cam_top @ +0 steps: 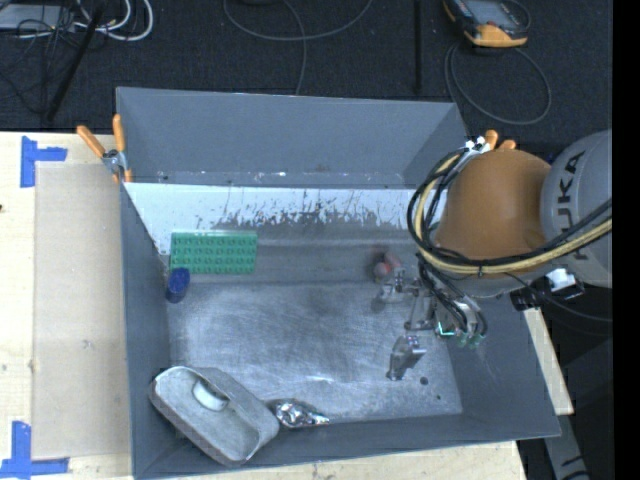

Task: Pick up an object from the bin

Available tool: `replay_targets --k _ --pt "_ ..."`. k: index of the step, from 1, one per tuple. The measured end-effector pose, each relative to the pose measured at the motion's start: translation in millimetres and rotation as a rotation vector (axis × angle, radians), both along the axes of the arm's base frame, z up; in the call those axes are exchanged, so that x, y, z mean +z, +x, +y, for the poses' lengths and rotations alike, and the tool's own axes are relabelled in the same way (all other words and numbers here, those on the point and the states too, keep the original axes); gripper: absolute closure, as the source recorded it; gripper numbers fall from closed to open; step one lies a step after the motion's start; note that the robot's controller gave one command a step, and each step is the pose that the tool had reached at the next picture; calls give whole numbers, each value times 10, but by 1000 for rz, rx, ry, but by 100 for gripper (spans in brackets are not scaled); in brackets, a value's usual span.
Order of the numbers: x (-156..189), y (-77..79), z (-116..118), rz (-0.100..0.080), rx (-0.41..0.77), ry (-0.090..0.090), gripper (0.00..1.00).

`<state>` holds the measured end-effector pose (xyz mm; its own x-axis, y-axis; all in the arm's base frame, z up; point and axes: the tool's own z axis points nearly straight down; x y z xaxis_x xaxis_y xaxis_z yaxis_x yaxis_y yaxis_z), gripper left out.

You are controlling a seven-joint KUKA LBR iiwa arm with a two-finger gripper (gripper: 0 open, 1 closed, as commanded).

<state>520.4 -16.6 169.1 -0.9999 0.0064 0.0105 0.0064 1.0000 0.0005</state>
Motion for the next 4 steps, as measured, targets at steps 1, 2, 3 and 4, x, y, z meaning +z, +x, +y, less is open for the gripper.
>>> replay_targets --k 1,2,3,4 --pt "-455 -486 578 -2 293 3 0" --pt "-953 -426 1405 -39 459 0 0" --pt "-968 -490 1394 -15 455 2 100" --pt "991 -394 1179 -18 728 2 100"
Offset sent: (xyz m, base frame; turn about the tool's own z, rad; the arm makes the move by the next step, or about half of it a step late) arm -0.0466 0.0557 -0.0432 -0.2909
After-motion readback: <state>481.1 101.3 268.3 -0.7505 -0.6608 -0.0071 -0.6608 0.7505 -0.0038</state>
